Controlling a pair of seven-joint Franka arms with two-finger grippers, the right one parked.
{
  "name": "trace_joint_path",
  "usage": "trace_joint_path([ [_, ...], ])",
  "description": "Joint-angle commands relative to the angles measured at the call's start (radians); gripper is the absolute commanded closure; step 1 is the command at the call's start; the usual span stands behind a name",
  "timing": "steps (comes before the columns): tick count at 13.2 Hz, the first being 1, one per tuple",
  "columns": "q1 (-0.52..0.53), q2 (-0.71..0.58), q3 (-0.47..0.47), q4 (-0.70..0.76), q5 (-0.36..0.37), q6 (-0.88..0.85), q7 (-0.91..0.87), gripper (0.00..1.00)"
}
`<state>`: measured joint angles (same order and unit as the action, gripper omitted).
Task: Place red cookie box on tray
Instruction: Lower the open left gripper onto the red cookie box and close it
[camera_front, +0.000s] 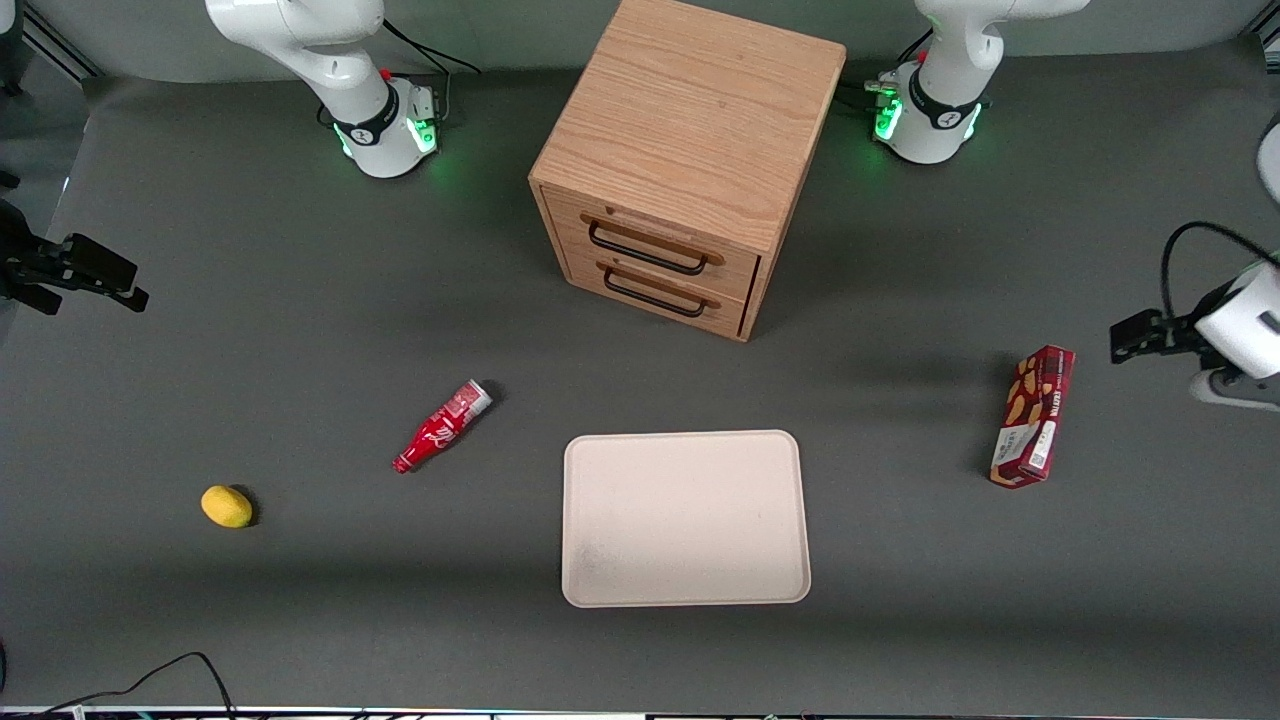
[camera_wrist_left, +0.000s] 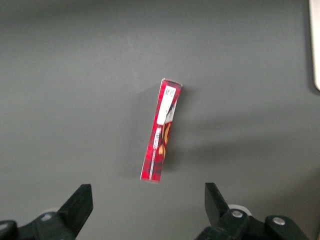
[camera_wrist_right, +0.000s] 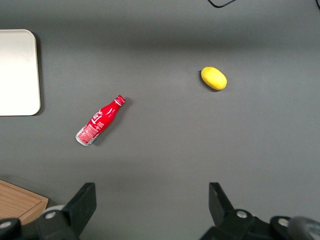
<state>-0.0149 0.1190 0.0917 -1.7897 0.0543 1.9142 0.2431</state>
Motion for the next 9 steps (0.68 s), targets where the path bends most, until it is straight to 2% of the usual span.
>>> trace_joint_path([
  [1, 0.009, -0.027, 0.000, -0.172, -0.014, 0.191, 0.073, 0.00],
  [3, 0.010, -0.016, 0.000, -0.246, -0.020, 0.308, 0.073, 0.00],
  [4, 0.010, -0.012, 0.000, -0.305, -0.049, 0.398, 0.076, 0.00],
  [6, 0.009, 0.001, 0.000, -0.425, -0.062, 0.578, 0.094, 0.00],
  [9, 0.013, 0.076, -0.001, -0.459, -0.065, 0.695, 0.221, 0.00],
])
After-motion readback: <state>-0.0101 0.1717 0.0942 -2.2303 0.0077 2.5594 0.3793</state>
